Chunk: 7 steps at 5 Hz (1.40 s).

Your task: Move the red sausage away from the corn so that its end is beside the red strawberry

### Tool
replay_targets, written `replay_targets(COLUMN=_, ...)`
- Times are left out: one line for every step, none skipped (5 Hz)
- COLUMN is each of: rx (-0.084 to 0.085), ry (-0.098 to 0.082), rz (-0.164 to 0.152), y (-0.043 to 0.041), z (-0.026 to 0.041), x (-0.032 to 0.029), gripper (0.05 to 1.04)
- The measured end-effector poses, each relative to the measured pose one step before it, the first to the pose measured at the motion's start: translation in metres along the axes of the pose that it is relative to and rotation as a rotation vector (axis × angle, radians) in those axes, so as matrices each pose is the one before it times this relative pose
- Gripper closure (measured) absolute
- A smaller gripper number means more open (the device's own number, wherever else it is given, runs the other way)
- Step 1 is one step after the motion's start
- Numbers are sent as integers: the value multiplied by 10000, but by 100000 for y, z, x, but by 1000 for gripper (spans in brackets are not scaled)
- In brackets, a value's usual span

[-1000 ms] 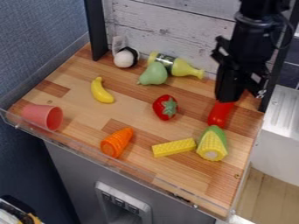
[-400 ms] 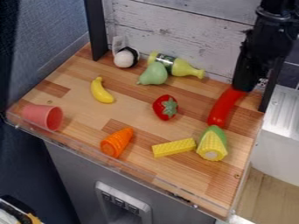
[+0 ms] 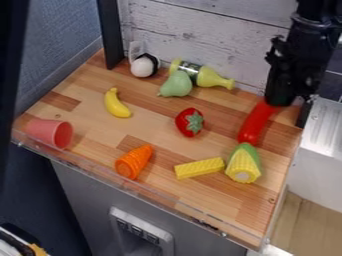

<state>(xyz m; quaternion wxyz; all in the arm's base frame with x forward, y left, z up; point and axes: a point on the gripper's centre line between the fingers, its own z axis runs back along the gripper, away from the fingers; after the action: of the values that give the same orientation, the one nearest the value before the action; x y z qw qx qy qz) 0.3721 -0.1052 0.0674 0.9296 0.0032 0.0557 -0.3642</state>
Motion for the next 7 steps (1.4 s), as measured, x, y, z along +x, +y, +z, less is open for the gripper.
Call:
replay_targets(rx=95, ry=-426, rz=1305, y=368, z=-308, x=746, gripper=588)
replay_targets(rx=-10, ry=-165, rz=276, y=240, z=-732, x=435, gripper=285)
replay_targets(rx=-193, ry=403, rz=-631, y=-170, z=-2511, x=-469, gripper=100)
replay_targets(rx=78, ry=-201, rz=-1161, y=87, z=-142, x=279, gripper=85)
replay_targets(rx=49, ry=-24, rz=-1115, y=61, z=26, x=16, gripper=85)
replay_targets(rx=35, ry=25, rz=-538, y=65, z=-61, x=-26, gripper=85)
replay_targets(rx=-74, ry=98, rz=198, y=-231, z=-754, x=-292, gripper=87)
